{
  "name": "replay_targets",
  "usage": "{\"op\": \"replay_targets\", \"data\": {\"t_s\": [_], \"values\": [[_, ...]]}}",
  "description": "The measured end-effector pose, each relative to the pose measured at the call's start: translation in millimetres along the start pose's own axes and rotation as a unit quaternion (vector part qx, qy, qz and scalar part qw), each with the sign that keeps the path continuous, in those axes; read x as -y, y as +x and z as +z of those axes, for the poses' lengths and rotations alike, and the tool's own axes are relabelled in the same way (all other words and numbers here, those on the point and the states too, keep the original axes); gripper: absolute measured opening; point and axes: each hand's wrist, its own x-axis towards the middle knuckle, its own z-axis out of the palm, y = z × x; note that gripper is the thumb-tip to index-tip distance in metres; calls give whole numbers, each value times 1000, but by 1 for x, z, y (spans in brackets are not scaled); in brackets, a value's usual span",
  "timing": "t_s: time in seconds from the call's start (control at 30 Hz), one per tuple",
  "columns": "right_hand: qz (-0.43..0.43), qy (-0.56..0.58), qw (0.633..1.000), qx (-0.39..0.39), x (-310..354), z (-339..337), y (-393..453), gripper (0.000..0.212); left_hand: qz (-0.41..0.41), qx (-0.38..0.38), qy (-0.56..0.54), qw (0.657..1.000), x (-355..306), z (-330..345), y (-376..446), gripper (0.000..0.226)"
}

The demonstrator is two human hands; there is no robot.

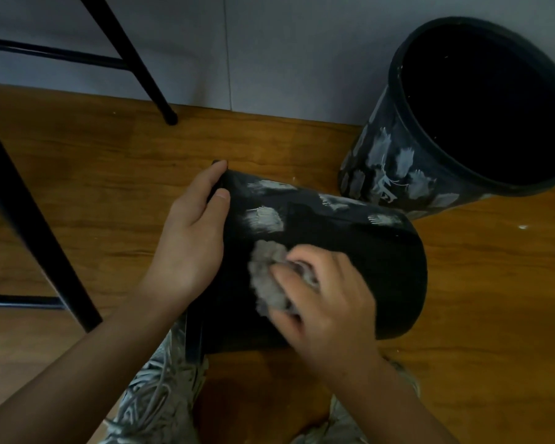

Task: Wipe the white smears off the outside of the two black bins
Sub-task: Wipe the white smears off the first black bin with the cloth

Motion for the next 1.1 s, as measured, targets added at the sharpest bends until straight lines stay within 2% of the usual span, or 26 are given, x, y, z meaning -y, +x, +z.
{"op": "replay_targets", "data": {"t_s": [0.13,0.37,0.57,0.73,0.8,1.0,1.1], "values": [[47,-37,998,-24,-7,-5,5,25,1,-2,0,1000,-1,1,2,41],[-42,-6,999,12,11,6,6,23,15,0,18,1000,2,-1,-5,40],[65,-35,997,-30,-15,-9,-4,21,2,6,-1,1000,3,0,-5,41],[-24,-23,999,4,24,7,18,21,10,7,0,1000,6,-1,-8,40],[-27,-4,1000,7,24,7,12,20,7,7,-3,1000,6,-2,-9,40],[95,-47,994,-28,-18,-11,-9,26,11,9,-9,1000,6,-1,-11,41],[115,-72,990,-30,-15,-9,-5,29,16,7,-2,1000,8,-1,-12,41]]}}
